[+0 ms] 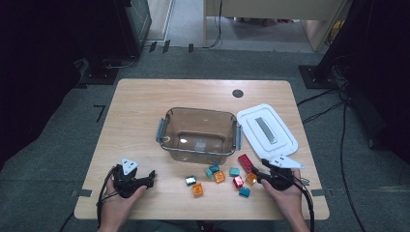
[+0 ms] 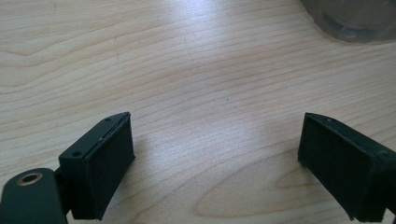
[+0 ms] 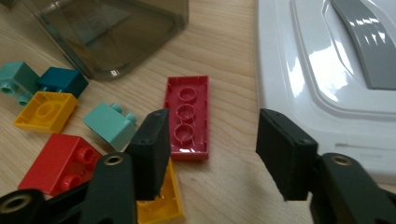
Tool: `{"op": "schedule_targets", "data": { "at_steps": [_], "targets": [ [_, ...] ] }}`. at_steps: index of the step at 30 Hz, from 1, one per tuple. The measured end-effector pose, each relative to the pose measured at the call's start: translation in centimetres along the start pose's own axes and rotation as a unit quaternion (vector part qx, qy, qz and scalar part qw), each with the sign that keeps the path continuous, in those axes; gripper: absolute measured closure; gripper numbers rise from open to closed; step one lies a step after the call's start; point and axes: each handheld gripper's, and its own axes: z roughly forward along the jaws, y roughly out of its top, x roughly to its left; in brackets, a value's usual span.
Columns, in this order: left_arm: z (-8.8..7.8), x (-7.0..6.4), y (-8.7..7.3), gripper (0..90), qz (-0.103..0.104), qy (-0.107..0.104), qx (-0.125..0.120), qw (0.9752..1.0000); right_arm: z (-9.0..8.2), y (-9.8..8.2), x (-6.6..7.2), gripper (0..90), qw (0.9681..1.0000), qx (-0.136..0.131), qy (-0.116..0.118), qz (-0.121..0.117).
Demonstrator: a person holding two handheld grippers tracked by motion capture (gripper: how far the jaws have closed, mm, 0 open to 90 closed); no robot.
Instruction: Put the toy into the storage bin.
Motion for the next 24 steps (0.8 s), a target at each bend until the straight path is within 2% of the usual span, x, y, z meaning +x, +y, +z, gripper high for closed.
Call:
{"op": "schedule_targets", "data": {
  "at_steps": [2, 4, 7, 11, 15, 18, 22, 24],
  "targets": [
    [0.1, 0.0, 0.1, 8.9, -0.002, 0.002, 0.001, 1.0, 0.0, 0.0, 0.1, 57.2, 1.0, -0.005, 0.003, 0.0],
    [0.2, -0.2, 0.1, 8.1, -0.005, 0.006, 0.002, 1.0, 0.1, 0.1, 0.0, 63.4, 0.9998, -0.011, 0.013, 0.014],
    [0.3, -0.4, 0.3, 4.6, -0.007, 0.007, 0.006, 0.9999, 0.3, 0.4, -0.1, 64.9, 0.9994, -0.013, 0.023, 0.021],
    [0.4, -0.4, 0.3, 4.5, -0.007, 0.007, 0.006, 0.9999, 0.9, 0.8, 0.0, 61.4, 0.9992, -0.008, 0.026, 0.031],
    [0.4, -0.3, 0.3, 4.5, -0.007, 0.007, 0.006, 0.9999, 1.1, 0.8, -0.3, 57.9, 0.9995, 0.001, 0.009, 0.03],
    [0.4, -0.4, 0.3, 4.5, -0.007, 0.007, 0.006, 0.9999, 1.5, 0.4, -0.8, 53.2, 0.9991, 0.013, 0.018, 0.036],
    [0.4, -0.4, 0.3, 4.2, -0.008, 0.007, 0.006, 0.9999, 1.8, 0.7, -0.3, 43.3, 0.9991, 0.012, 0.023, 0.034],
    [0.4, -0.4, 0.3, 4.2, -0.008, 0.007, 0.006, 0.9999, 2.2, 1.0, 0.2, 40.1, 0.999, 0.02, 0.023, 0.033]
  ]
}}
